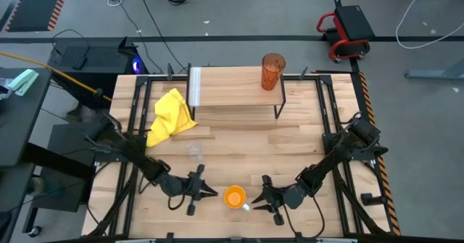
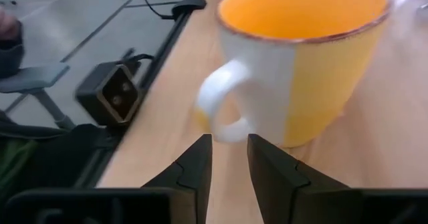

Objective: Stack small to large cups/mugs on shelf
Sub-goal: Put the yellow mug on the shelf

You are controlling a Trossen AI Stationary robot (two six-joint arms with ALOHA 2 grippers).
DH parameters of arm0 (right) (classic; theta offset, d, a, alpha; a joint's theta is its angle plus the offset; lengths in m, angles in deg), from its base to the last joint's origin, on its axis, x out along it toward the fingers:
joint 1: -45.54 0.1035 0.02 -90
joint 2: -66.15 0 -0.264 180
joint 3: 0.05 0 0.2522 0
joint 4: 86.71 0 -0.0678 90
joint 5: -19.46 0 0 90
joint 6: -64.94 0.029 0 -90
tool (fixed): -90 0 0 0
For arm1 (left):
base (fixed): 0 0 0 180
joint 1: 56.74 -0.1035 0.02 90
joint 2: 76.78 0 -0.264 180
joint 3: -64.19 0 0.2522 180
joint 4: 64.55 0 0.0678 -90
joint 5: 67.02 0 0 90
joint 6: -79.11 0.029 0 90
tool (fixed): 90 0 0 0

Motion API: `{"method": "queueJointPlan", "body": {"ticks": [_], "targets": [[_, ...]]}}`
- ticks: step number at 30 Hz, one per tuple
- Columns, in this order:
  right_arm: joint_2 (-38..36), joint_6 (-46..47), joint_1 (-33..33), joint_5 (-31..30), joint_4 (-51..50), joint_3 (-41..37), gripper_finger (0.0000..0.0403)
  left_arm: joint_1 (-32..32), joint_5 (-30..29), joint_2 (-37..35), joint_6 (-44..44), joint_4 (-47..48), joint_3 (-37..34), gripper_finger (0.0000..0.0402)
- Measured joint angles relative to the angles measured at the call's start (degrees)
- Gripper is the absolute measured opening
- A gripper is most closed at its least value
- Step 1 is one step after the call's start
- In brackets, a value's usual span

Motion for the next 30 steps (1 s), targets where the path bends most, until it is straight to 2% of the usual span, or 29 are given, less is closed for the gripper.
{"method": "queueJointPlan", "body": {"ticks": [7,14,19,30], "targets": [[0.0,-2.0,-3.4,2.8,0.0,0.0,0.0080,1.3,0.8,2.2,-1.3,0.2,2.0,0.0035],[0.0,-2.5,-3.9,4.1,0.0,0.4,0.0065,2.4,1.0,2.2,-3.3,1.1,2.0,0.0026],[0.0,-5.1,-3.9,5.4,-0.5,2.6,0.0052,1.8,5.0,2.2,-4.6,1.2,2.0,0.0029],[0.0,-3.7,-5.6,5.4,-6.0,4.2,0.0043,0.0,4.7,2.2,-5.1,-0.9,2.0,0.0031]]}}
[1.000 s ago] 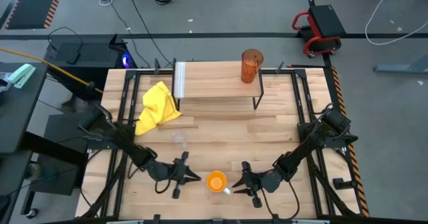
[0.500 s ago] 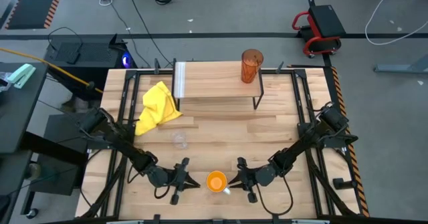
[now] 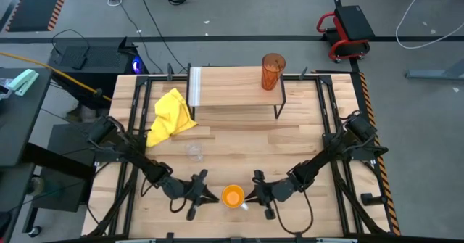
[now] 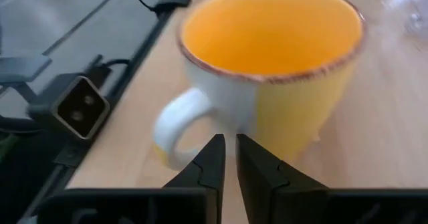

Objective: Stack small to large cups/mugs on shelf
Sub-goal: Put the yellow mug on the shelf

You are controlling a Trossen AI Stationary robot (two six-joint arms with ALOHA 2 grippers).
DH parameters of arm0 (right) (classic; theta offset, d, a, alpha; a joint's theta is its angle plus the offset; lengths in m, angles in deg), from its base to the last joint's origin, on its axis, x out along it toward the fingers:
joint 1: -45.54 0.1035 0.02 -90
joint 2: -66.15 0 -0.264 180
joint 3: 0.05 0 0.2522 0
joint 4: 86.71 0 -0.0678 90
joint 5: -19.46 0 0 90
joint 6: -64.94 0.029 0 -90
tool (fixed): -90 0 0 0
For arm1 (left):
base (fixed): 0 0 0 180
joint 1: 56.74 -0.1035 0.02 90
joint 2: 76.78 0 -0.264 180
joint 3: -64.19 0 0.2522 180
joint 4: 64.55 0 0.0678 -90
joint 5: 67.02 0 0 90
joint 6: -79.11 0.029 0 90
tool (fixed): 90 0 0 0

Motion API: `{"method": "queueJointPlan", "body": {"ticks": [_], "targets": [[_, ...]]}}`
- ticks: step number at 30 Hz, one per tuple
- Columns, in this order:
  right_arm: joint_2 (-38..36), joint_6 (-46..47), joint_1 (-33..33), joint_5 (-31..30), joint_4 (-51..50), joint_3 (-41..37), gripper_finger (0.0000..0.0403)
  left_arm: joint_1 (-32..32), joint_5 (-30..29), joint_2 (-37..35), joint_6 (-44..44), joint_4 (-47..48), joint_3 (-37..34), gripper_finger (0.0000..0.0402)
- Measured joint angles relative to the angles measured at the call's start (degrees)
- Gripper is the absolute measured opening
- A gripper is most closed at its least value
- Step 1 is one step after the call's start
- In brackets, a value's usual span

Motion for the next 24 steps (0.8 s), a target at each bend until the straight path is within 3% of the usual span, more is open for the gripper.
{"method": "queueJointPlan", "body": {"ticks": [6,24], "targets": [[0.0,1.5,0.0,-0.1,-0.9,0.0,0.0043,-1.0,0.0,0.0,-5.6,-2.4,0.0,0.0025],[0.0,2.1,0.7,-0.1,-0.7,-0.1,0.0043,-1.1,-2.1,0.0,-4.9,-3.0,0.0,0.0026]]}}
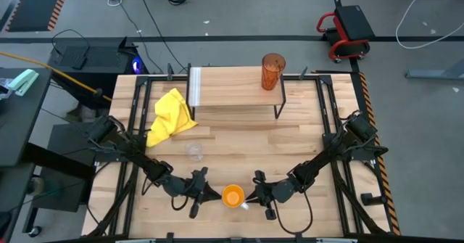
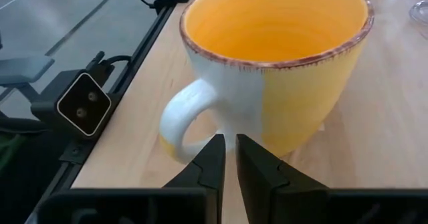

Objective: Stack small to large cups/mugs on shelf
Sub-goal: Put the yellow mug on the shelf

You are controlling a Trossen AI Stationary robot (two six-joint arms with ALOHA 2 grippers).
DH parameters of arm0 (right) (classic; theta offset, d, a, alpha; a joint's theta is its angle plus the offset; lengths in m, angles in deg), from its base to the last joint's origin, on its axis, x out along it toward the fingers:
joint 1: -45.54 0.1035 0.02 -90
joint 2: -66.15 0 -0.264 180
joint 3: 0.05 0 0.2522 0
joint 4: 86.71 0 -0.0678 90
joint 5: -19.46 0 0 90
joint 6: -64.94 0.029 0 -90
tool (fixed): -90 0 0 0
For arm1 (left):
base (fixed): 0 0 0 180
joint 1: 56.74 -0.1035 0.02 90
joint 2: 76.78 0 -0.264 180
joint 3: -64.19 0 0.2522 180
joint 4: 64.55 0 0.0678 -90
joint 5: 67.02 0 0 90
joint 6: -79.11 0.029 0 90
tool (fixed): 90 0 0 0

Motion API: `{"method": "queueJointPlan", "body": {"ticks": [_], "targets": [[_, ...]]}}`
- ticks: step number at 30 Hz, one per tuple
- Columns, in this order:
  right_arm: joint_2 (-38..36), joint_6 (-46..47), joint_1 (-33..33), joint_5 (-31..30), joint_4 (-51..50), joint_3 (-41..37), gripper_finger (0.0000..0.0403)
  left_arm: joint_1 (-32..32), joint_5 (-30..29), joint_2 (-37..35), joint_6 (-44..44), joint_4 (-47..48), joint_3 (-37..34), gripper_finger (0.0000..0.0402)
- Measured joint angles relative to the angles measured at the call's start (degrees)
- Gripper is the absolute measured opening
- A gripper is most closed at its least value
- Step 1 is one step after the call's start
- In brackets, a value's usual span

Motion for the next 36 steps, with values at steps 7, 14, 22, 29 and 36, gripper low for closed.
{"method": "queueJointPlan", "body": {"ticks": [7,14,22,29,36], "targets": [[0.0,-0.1,0.0,0.0,0.0,0.0,0.0043,-0.2,-0.2,0.0,-1.9,-2.7,0.0,0.0031],[0.0,-0.1,0.0,0.0,0.0,0.0,0.0043,-0.6,-0.3,0.0,-2.1,0.8,0.0,0.0033],[0.0,1.1,0.8,0.0,0.0,0.0,0.0043,-0.8,-1.8,0.8,-6.7,4.0,0.0,0.0059],[0.0,1.1,0.4,0.0,0.1,0.0,0.0043,2.1,-1.4,0.8,-6.9,5.3,0.0,0.0108],[0.0,0.6,-1.2,0.1,0.2,0.0,0.0043,0.7,-1.4,0.8,-6.7,6.4,2.0,0.0143]]}}
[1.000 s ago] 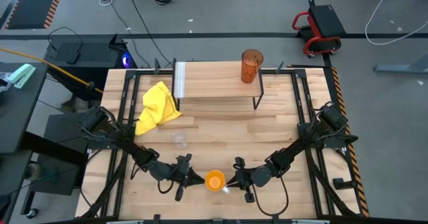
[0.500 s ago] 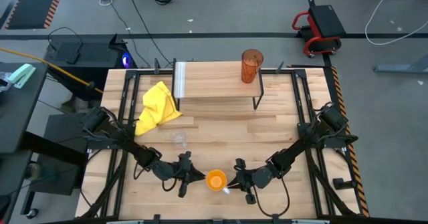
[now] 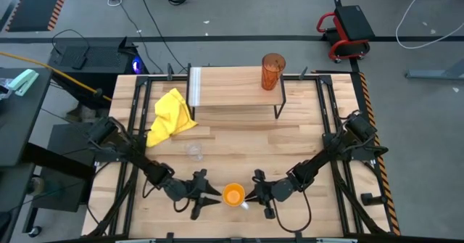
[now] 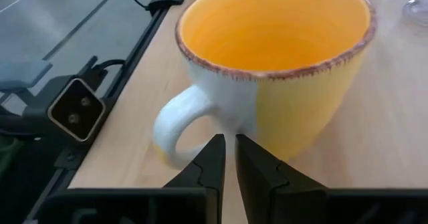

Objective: Stack small to large cups/mugs on shelf
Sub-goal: Put the yellow mug on the shelf

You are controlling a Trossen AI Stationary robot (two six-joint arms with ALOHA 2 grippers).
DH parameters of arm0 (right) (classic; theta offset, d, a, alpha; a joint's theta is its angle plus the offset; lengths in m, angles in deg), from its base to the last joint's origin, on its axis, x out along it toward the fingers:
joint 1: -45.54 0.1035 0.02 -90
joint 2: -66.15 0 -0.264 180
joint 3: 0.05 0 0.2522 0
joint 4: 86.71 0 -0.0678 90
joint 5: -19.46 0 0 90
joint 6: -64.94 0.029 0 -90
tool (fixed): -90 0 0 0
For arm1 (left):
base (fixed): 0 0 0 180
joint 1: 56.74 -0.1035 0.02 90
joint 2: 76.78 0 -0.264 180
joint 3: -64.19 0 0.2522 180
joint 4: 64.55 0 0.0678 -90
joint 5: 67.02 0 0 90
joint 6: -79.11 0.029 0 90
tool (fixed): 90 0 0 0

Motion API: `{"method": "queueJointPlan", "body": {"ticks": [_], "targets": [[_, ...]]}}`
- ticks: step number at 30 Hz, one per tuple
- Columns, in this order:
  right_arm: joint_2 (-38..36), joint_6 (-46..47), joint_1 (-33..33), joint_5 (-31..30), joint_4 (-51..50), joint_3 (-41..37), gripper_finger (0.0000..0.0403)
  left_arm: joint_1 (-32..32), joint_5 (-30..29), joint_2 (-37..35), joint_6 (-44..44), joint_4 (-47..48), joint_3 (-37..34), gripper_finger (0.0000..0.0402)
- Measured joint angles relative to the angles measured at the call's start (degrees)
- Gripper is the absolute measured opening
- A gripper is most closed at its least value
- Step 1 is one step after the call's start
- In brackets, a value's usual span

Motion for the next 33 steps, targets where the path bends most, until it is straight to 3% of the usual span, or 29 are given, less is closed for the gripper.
{"method": "queueJointPlan", "body": {"ticks": [8,20,33], "targets": [[0.0,-2.0,-0.9,2.5,0.0,-0.1,0.0042,-2.4,0.7,-0.2,0.6,6.2,4.0,0.0157],[0.0,-2.9,-1.7,2.1,0.4,-0.1,0.0042,-6.7,0.7,-0.3,0.8,7.9,3.7,0.0154],[0.0,-3.9,-3.3,0.5,1.4,0.1,0.0043,-8.8,-0.9,0.0,1.3,16.8,3.5,0.0149]]}}
